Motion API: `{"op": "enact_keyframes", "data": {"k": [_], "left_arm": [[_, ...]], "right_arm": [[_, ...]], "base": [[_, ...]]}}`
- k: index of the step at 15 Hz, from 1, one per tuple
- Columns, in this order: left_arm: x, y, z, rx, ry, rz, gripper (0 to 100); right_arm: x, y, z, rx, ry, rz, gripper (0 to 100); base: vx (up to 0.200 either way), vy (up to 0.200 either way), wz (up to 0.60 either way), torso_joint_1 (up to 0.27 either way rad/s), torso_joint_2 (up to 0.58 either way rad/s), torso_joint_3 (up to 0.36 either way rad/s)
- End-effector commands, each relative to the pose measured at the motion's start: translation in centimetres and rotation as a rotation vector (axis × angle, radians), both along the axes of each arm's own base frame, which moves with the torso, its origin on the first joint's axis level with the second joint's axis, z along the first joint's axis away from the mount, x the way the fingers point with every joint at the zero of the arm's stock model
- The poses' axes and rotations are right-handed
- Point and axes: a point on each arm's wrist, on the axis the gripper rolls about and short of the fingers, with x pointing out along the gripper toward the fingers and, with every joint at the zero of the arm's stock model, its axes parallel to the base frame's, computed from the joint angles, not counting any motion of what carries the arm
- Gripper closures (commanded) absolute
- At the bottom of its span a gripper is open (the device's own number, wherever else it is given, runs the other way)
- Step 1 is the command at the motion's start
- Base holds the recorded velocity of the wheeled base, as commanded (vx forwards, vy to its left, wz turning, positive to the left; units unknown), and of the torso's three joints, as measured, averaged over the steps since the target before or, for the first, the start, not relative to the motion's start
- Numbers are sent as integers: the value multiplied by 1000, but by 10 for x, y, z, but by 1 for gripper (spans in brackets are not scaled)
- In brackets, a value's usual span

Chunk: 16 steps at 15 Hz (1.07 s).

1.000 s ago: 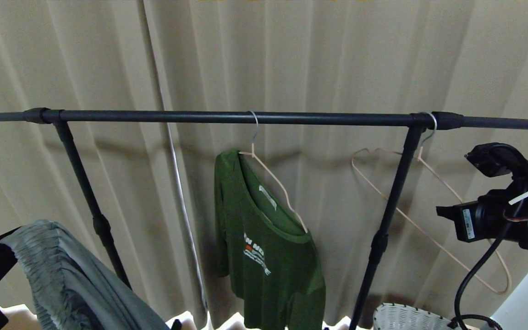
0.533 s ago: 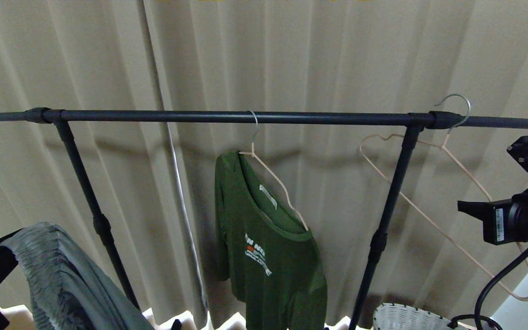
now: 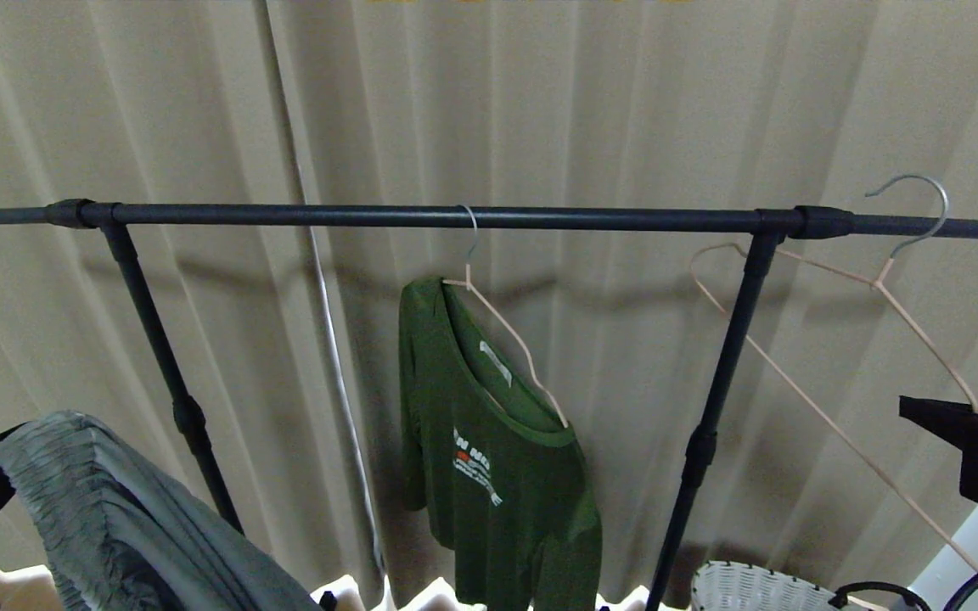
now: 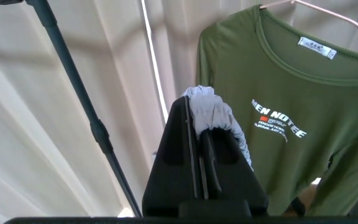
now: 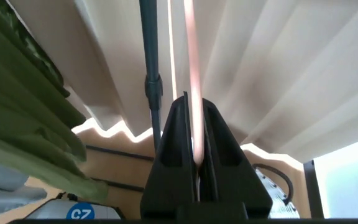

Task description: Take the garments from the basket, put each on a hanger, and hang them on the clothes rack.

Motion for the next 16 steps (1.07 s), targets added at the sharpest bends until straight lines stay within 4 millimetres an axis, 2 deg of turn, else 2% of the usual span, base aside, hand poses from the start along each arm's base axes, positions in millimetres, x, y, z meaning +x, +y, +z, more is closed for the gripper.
{"op": "enact_keyframes", "data": {"k": [1,13,16], "left_arm": [[0,0,0,-1,-2,2,100],[0,0,-1,0,4,0,100],[0,0,-1,0,4,0,100]], "right_arm": [[-6,-1,2,1,-19,-2,100],[-8,-1,-4,-3,2,-2,100],[-8,-1,-4,-2,1,-2,100]], "base": [[-200,0,0,12,12,-2],[-200,0,0,3,2,3],[0,0,0,0,0,0]]}}
